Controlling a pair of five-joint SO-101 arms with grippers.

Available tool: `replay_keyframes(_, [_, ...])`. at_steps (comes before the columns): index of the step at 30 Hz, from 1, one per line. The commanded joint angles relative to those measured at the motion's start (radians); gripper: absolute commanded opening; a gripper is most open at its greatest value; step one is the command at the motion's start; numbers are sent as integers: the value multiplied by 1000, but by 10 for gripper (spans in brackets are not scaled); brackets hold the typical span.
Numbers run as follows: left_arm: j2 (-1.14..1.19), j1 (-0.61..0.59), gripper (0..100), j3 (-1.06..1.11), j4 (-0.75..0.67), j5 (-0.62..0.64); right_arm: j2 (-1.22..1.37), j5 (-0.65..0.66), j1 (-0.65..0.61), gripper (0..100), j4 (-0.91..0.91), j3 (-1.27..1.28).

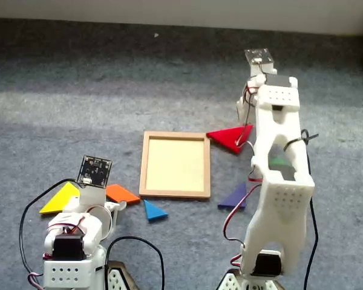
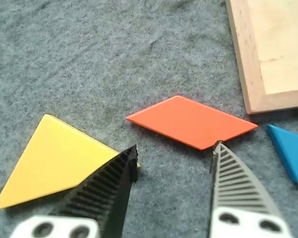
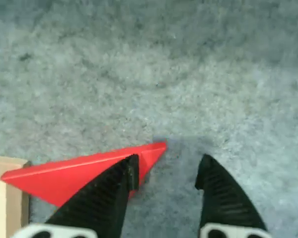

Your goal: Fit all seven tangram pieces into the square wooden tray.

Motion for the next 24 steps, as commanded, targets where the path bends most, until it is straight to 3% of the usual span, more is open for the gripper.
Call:
replay_keyframes(1, [-7, 16, 242, 19, 5, -3, 39, 8, 18, 39, -16, -151])
replay_keyframes(9, [-7, 16, 242, 19, 5, -3, 168, -2, 38, 27, -7, -289])
replay_keyframes(24, [-7, 16, 242, 19, 5, -3, 194, -213, -70, 27, 363, -298])
